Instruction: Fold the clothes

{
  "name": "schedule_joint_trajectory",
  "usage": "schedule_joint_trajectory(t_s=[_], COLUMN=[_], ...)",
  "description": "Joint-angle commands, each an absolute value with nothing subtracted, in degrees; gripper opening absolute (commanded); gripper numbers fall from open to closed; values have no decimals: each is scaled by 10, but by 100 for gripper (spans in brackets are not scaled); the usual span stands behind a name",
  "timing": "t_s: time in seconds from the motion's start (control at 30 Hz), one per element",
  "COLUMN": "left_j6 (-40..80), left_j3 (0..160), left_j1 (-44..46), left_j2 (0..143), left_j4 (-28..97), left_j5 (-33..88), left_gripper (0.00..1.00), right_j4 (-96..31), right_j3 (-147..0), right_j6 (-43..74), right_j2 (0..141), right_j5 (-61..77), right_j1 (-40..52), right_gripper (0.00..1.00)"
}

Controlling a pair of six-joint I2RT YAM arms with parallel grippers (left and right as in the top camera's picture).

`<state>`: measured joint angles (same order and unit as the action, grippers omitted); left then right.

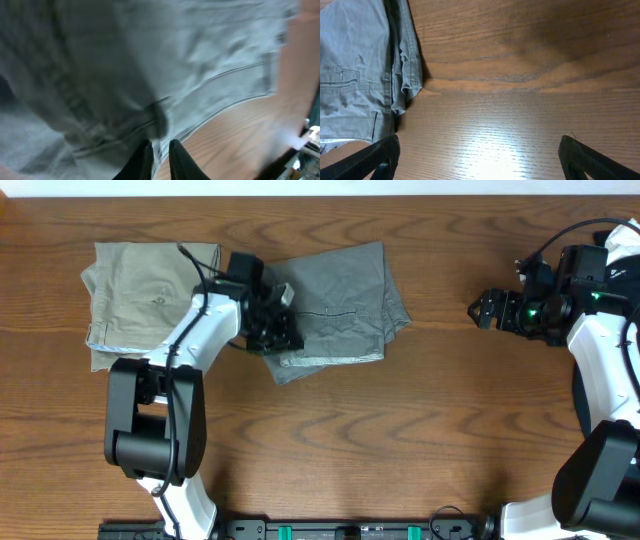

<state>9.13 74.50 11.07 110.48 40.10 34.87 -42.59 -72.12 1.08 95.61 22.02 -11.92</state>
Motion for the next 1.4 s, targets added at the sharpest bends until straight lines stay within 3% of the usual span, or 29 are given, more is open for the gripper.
schedule_joint_trajectory(t_s=[0.0, 0.23, 0.43, 0.77, 0.93, 1.03, 1.37], left_j6=[120, 158, 222, 237, 259, 263, 295], left_j3=[721, 675, 674, 676, 676, 675, 675], left_j1=[110, 110, 110, 111, 124, 136, 147], left_j2=[1114, 1114, 1109, 998, 954, 955, 996], left_j4=[397, 347, 350, 368, 410, 425, 389], left_j5=[285, 258, 259, 239, 113, 55, 21], left_gripper=[15, 15, 6, 7, 17, 33, 39], right_j4=[-427, -427, -427, -427, -427, -427, -427], right_j3=[-723, -723, -723, -723, -723, -723, -723], right_j6=[17, 17, 17, 17, 17, 17, 17], right_j2=[957, 957, 957, 957, 957, 957, 957], right_j5=[220, 220, 220, 220, 220, 220, 220], right_j1=[-120, -120, -120, -120, -120, -120, -120], right_gripper=[99, 99, 99, 99, 99, 99, 99])
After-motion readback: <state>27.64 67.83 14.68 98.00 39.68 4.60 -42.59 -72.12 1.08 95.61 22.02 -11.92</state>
